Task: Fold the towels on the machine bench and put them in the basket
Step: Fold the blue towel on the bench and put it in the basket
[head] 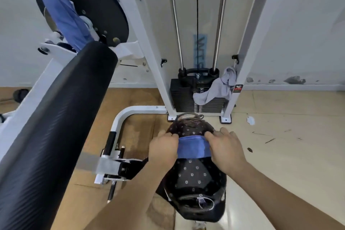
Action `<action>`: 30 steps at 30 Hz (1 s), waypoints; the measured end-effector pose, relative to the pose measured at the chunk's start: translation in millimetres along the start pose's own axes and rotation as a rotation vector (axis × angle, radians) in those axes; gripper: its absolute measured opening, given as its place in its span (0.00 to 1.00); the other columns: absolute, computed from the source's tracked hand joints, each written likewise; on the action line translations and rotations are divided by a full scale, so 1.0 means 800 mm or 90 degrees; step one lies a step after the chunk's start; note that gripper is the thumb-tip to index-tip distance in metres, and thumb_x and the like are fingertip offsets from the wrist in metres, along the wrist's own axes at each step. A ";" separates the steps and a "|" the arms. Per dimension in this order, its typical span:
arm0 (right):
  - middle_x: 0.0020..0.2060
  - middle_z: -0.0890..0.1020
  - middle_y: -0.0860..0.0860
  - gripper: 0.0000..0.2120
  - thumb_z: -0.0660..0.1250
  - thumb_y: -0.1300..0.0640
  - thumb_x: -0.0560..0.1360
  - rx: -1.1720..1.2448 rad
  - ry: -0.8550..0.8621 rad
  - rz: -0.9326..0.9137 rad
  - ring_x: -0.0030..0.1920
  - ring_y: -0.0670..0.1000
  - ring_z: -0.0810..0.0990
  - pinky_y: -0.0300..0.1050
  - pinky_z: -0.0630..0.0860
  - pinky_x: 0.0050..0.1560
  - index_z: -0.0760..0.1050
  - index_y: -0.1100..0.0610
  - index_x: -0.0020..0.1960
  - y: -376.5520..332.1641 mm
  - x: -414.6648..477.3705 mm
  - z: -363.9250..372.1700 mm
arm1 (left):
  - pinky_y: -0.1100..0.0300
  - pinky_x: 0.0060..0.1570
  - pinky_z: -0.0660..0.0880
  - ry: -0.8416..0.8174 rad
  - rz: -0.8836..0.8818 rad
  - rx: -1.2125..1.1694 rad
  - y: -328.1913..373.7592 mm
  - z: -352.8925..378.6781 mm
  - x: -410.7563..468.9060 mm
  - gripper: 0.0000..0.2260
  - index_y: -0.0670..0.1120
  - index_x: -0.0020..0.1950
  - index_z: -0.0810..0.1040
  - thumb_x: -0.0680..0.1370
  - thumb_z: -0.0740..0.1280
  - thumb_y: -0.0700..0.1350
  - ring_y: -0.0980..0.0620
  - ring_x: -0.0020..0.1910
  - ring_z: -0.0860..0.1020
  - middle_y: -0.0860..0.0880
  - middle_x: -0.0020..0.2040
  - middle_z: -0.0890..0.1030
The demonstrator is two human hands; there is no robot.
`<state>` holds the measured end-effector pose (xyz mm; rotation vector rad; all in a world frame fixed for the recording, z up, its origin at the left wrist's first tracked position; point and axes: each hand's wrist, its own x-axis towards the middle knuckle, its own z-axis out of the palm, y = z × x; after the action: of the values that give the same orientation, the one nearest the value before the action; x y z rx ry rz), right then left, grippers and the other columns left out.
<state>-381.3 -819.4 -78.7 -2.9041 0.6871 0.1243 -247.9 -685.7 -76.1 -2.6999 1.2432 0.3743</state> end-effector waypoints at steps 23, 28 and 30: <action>0.64 0.76 0.55 0.24 0.57 0.62 0.76 0.437 -0.284 0.277 0.63 0.57 0.74 0.47 0.72 0.59 0.65 0.57 0.72 -0.025 0.091 0.084 | 0.56 0.30 0.75 -0.029 0.277 0.074 0.016 0.103 0.105 0.15 0.44 0.51 0.80 0.66 0.75 0.43 0.44 0.45 0.80 0.44 0.47 0.80; 0.50 0.82 0.56 0.15 0.58 0.63 0.70 0.686 -0.312 0.456 0.55 0.60 0.79 0.52 0.76 0.57 0.76 0.56 0.54 -0.012 0.111 0.086 | 0.51 0.47 0.76 -0.150 0.169 0.070 0.031 0.100 0.104 0.16 0.41 0.66 0.71 0.78 0.63 0.38 0.41 0.59 0.77 0.42 0.61 0.76; 0.50 0.81 0.55 0.09 0.60 0.61 0.74 0.722 -0.281 0.497 0.54 0.58 0.79 0.51 0.76 0.56 0.75 0.53 0.51 -0.010 0.107 0.085 | 0.52 0.46 0.75 -0.171 0.138 0.041 0.034 0.091 0.113 0.14 0.43 0.62 0.74 0.76 0.64 0.36 0.41 0.56 0.79 0.43 0.58 0.79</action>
<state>-304.6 -838.1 -154.3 -1.3866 1.2183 0.3155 -223.9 -751.8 -172.5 -2.3705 1.4380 0.6853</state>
